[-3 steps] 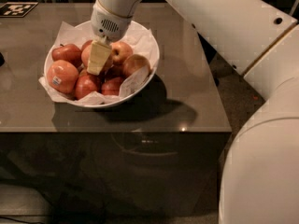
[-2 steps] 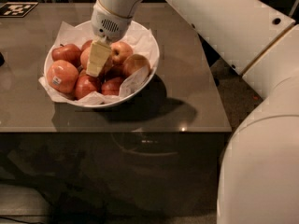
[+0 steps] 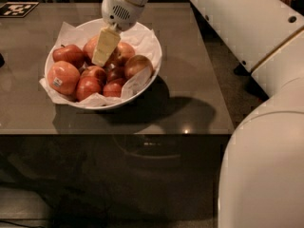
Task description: Pick apple from white bowl
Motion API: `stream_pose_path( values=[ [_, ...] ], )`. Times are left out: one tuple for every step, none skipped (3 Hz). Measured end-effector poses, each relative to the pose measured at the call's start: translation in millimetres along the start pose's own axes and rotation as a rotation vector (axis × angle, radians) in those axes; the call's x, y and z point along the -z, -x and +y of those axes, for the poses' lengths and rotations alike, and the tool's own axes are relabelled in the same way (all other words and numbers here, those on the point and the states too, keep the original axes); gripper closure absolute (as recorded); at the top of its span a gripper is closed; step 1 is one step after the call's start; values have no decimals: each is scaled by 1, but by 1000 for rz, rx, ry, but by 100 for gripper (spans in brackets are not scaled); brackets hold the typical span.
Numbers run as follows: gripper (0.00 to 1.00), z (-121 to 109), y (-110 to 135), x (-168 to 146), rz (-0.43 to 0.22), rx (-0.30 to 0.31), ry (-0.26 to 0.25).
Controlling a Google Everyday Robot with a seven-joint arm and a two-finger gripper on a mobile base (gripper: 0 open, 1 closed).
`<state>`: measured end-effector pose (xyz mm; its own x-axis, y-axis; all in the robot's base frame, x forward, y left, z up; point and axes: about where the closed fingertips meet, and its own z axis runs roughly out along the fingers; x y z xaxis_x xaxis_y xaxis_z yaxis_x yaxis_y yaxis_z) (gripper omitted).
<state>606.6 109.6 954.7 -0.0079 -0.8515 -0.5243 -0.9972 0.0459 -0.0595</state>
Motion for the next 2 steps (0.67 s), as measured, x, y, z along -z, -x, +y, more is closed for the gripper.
stream_pose_path(
  values=[
    [100,-3,12,33,-10,17,-37],
    [100,-3,33,78,-22,56,-83]
  ],
)
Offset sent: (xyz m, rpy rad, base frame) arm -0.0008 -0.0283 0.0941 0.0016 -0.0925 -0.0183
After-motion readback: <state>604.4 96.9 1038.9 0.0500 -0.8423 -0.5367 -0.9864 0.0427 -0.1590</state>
